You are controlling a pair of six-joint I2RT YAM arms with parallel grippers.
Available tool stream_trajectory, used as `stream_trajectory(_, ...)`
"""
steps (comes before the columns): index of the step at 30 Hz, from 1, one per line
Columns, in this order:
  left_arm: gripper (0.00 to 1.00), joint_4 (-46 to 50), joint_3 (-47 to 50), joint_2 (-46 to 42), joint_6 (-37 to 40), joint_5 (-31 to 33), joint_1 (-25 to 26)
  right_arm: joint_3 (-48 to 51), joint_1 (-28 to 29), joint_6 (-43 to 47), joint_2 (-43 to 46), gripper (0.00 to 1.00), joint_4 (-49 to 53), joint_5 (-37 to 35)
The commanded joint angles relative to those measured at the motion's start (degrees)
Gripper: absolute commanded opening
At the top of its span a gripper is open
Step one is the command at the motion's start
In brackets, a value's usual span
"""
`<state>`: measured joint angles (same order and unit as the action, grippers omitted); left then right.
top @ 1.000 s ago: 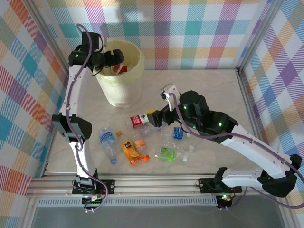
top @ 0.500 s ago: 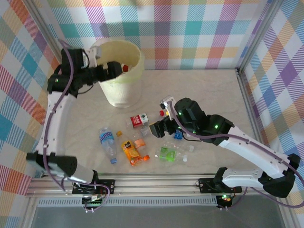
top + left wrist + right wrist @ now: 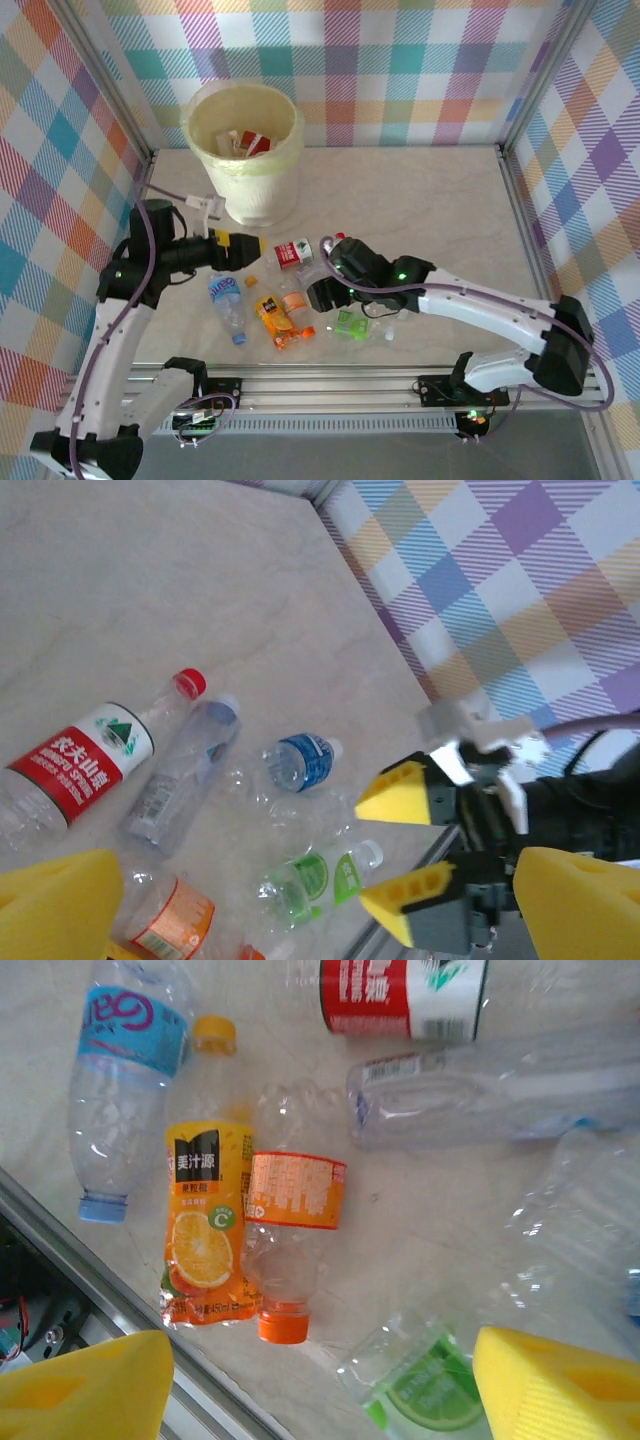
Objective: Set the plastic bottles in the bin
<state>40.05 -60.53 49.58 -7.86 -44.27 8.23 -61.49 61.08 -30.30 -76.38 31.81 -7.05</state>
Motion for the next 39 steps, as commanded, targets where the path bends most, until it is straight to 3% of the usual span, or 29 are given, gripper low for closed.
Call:
stream_trajectory(1,1.0,-0.59,3.63,-4.97,0.3,0.62,0.39,-0.16,0.67,-5.61,-3.12,0.75,-5.14,1.41)
stream_trajectory(11,1.0,-2.42,14.13,-15.23,-5.3,4.43,0.43,-3.48,0.71,-8.68,-13.41,0.68,-7.05,3.53)
stream_trajectory(16,1.0,-1.83,14.28,-16.96,-4.53,4.37,0.43,-3.98,0.67,-9.07,-17.23,0.67,-9.4,4.65)
stream_trajectory(39,1.0,-2.88,14.98,-16.8,-5.26,4.44,0.39,-2.63,0.72,-7.62,-26.13,0.74,-15.82,11.78)
